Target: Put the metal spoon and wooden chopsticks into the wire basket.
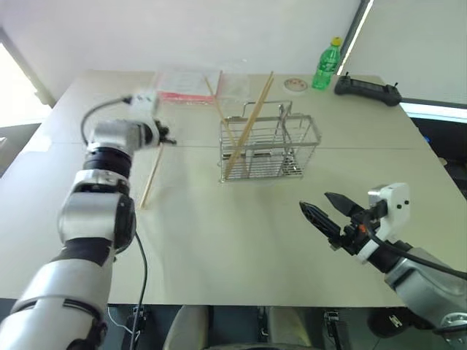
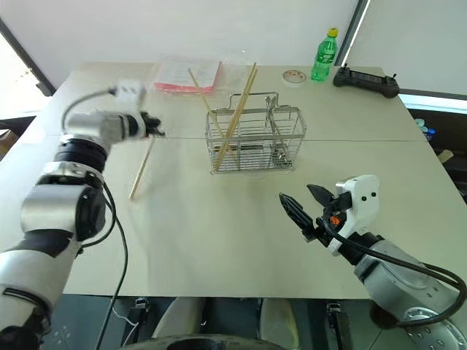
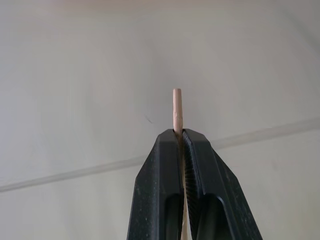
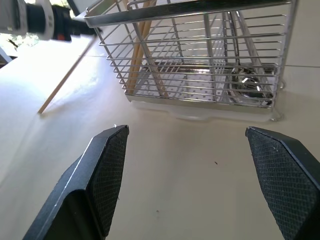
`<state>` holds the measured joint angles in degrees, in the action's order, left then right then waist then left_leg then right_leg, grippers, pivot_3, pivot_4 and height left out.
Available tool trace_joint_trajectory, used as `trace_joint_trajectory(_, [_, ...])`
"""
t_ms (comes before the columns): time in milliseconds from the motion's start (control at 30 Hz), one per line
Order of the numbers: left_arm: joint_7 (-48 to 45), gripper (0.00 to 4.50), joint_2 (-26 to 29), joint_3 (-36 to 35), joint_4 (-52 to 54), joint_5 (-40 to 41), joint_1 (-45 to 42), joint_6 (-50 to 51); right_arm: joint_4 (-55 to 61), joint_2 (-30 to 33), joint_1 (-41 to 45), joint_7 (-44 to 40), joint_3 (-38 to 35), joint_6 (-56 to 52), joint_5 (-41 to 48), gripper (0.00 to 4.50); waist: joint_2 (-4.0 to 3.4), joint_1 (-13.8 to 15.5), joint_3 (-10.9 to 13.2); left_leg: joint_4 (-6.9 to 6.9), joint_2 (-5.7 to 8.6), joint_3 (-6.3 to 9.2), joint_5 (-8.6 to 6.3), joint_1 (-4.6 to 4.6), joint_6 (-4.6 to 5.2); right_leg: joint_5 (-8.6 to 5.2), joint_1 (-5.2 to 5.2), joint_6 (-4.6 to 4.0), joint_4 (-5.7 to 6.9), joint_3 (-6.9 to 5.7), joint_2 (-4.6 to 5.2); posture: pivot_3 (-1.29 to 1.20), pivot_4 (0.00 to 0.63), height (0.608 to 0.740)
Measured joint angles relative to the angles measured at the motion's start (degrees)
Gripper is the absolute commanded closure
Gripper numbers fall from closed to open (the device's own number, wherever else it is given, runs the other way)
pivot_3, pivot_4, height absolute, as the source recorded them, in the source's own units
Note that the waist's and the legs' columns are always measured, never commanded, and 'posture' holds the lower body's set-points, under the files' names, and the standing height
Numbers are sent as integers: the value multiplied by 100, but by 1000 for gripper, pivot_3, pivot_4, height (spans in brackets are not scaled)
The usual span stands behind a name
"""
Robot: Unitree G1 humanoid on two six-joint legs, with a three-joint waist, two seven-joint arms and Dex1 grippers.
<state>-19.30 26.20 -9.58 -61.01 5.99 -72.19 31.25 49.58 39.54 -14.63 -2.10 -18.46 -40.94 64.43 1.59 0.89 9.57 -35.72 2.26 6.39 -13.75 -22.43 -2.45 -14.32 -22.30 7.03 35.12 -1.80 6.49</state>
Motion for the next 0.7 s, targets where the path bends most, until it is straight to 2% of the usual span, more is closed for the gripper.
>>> trace_joint_trajectory(167, [449,4448,116,-981,253,672,-488,-1175,-36,54,113,-46,1,-34,64,644,3,11,0,1,20,-7,0,-1,-1,3,7,6,-6,1,25,0,150,734])
trace_joint_trajectory(267, [271,4448,-8,-1434,963,1295,-700,-1418,-40,163,135,-50,1,-97,155,644,17,-8,8,1,17,-6,0,-2,-2,4,5,7,-6,1,23,0,150,734])
trace_joint_trajectory(467, [7,4448,-509,-1329,2919,1994,-929,-1065,-41,207,153,-49,-2,-133,230,644,8,-13,3,-1,18,-10,0,7,-2,4,15,7,-5,4,22,0,150,734])
trace_joint_trajectory(700, [-64,4448,-1309,-839,3872,2328,-678,-653,-33,194,133,4,9,-134,221,644,4,-15,1,-21,14,-10,0,11,-2,5,29,6,-5,5,13,0,150,734])
